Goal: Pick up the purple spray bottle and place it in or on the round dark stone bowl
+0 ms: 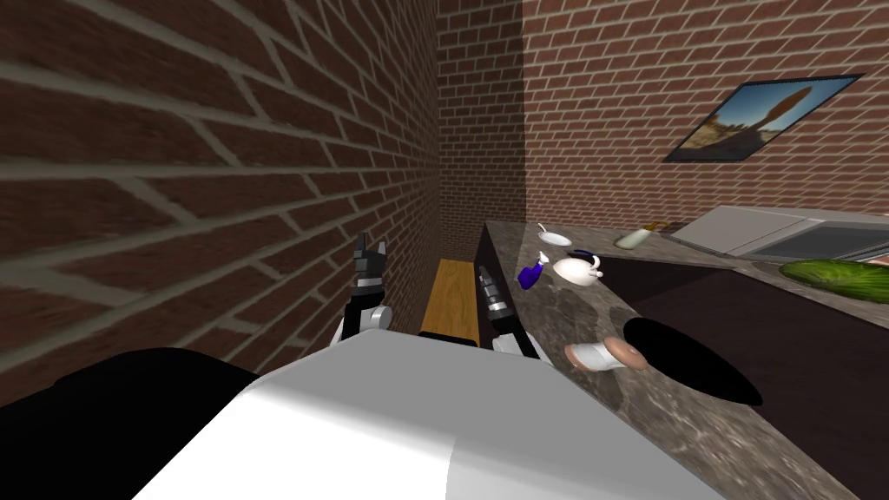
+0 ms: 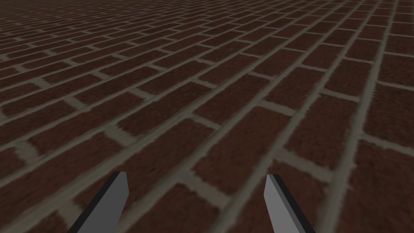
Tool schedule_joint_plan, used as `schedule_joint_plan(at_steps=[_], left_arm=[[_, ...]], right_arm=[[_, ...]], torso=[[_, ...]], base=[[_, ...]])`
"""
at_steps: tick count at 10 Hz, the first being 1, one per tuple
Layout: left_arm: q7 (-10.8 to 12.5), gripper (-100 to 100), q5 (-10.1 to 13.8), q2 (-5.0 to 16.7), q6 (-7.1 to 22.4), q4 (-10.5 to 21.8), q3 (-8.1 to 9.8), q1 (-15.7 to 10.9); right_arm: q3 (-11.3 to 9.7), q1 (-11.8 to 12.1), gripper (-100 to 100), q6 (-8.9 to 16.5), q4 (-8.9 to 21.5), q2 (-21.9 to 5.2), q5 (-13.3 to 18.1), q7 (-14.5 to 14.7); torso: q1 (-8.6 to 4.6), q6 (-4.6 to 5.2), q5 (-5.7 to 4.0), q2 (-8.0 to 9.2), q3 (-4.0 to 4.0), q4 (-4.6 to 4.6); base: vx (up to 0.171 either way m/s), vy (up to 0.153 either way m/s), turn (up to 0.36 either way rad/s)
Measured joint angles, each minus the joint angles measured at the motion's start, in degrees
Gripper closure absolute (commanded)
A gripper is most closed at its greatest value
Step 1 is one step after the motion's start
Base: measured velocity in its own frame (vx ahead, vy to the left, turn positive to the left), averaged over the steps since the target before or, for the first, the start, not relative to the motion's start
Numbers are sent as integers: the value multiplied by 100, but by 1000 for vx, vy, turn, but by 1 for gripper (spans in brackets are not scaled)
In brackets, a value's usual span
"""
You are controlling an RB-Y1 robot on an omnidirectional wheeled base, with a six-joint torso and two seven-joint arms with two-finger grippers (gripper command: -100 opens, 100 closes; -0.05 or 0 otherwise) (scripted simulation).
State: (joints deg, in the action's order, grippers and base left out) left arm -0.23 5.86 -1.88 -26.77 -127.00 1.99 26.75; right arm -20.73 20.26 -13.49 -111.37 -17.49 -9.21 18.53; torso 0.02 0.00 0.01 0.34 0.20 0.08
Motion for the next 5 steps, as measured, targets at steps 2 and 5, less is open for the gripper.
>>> schedule_joint_plan(at_steps=[2, 5], left_arm=[[1, 0, -1, 0, 1, 0, -4, -3], [3, 0, -2, 1, 3, 1, -12, -7]], right_arm=[[-292, -295, -100, 218, 341, -256, -194, 319], [-631, -645, -100, 552, 676, -680, -496, 738]], torso=[[3, -6, 1, 10, 5, 2], [17, -15, 5, 17, 10, 3]], base=[[-95, -1, 28], [-89, 8, 25]])
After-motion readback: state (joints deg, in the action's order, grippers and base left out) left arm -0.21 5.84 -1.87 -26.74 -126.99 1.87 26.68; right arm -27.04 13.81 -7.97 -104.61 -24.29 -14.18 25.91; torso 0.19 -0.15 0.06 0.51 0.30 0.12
